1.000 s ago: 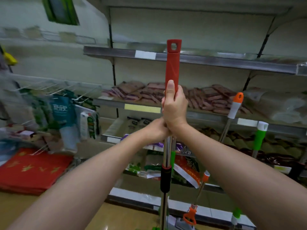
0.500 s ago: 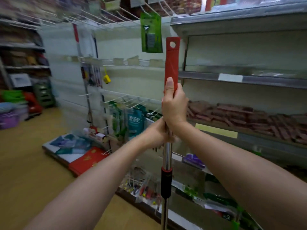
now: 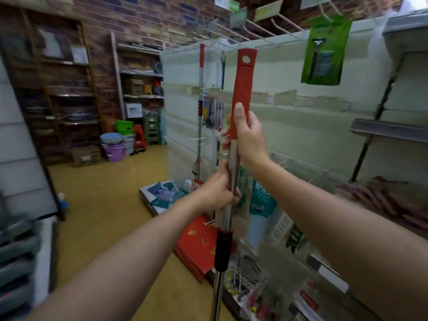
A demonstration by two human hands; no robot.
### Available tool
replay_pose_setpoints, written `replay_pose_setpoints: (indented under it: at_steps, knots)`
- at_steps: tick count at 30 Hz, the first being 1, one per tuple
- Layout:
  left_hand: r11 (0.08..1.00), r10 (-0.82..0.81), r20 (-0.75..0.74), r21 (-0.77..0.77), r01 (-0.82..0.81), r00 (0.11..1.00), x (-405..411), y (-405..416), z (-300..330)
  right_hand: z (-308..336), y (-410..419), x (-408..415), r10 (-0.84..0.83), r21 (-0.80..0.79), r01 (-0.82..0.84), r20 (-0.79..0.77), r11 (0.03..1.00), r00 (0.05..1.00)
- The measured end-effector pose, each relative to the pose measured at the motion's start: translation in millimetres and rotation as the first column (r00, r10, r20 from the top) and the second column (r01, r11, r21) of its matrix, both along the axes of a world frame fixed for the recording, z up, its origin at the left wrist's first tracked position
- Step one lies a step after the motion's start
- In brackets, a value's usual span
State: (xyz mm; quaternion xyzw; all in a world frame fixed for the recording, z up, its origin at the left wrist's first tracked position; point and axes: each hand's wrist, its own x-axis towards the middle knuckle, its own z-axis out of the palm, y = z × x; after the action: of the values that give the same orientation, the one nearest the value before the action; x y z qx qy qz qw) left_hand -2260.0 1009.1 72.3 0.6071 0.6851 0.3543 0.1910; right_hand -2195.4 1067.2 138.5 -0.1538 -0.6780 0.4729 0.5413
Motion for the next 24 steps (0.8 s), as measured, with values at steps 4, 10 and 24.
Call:
replay_pose_setpoints:
  at_steps: [4,10,24]
  knots:
    - [0.997,0.076,0.045,0.002,-0.076,0.996,-61,31,11,7,45,-59,0.163,0.052,-0.164,0.033,0.985,0.986]
    - [0.981,0.192,0.098,-0.021,-0.191,0.976,-149,71,18,1,107,-146,0.112,0.178,-0.144,0.179,0.973,0.977]
    - [0.971,0.237,0.090,0.012,-0.239,0.967,-391,144,21,-4,164,-376,-0.054,0.458,-0.094,0.298,0.884,0.953]
